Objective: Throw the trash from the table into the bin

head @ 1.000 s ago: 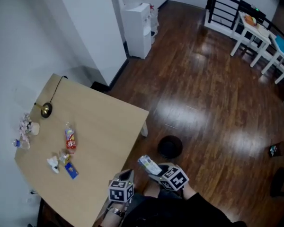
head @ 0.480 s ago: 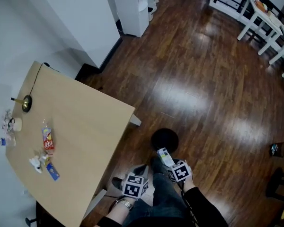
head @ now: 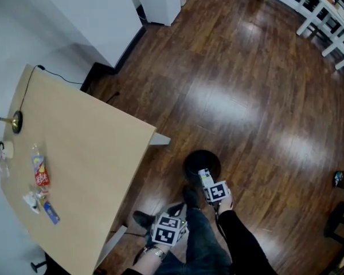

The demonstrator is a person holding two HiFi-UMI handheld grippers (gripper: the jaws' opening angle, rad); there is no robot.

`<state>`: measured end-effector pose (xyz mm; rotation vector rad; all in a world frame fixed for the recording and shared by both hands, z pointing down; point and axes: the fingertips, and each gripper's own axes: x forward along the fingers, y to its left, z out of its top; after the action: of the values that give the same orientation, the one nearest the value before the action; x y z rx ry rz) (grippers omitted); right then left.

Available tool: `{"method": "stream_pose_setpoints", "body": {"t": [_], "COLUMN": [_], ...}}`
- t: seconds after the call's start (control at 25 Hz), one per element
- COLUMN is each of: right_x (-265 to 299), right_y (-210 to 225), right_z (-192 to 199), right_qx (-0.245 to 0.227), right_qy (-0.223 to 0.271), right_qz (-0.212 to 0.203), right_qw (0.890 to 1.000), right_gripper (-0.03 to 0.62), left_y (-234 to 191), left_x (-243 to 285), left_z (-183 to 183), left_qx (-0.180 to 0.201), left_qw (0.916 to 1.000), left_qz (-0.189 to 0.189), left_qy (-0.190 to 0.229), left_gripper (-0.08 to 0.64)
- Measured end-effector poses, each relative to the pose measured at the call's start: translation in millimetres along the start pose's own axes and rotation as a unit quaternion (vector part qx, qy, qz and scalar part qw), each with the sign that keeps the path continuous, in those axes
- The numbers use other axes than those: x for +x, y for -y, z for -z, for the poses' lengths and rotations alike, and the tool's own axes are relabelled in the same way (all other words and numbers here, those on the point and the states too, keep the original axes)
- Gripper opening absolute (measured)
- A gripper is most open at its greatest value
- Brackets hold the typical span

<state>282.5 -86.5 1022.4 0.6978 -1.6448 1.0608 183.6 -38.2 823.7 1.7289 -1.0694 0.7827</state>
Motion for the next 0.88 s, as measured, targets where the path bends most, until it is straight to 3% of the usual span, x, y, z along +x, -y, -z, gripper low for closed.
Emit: {"method": "stream_pose_setpoints", "body": {"t": [0.2, 0.28, 0.48, 0.64, 0.88], "right_x": [16.3, 19.6, 15.9, -5.4, -80.7], "right_y": [7.9, 9.8, 13.1, 2.9, -27.7], "right_z": [-14.8, -18.9, -10.2, -5.5, -5.9], "right_qx": [0.023, 0.031, 0.029, 0.021, 0.019], "right_qy": [0.019, 0.025, 0.015, 0.024, 0.057], "right_qz": [-0.010, -0.013, -0.005, -0.009, -0.029], "right_qw": [1.000, 0.999, 0.999, 0.999, 0.998], "right_gripper": [0.270, 0.338, 0.341, 0.341, 0.341], "left_y": [5.8, 6.2, 12.1, 12.8, 19.8], "left_x": [11.6, 14.0, 14.0, 7.9, -18.1], "left_z": [4.8, 6.8, 5.6, 4.2, -5.0], "left_qx": [-0.002, -0.003, 0.002, 0.009, 0.015], "left_qw": [0.9999, 0.9999, 0.9997, 0.9995, 0.9993], "left_qz": [0.009, 0.010, 0.020, 0.018, 0.027], "left_qy": [-0.007, -0.013, -0.017, -0.024, -0.023], "left_gripper": [0.003, 0.003, 0.003, 0.003, 0.003]}}
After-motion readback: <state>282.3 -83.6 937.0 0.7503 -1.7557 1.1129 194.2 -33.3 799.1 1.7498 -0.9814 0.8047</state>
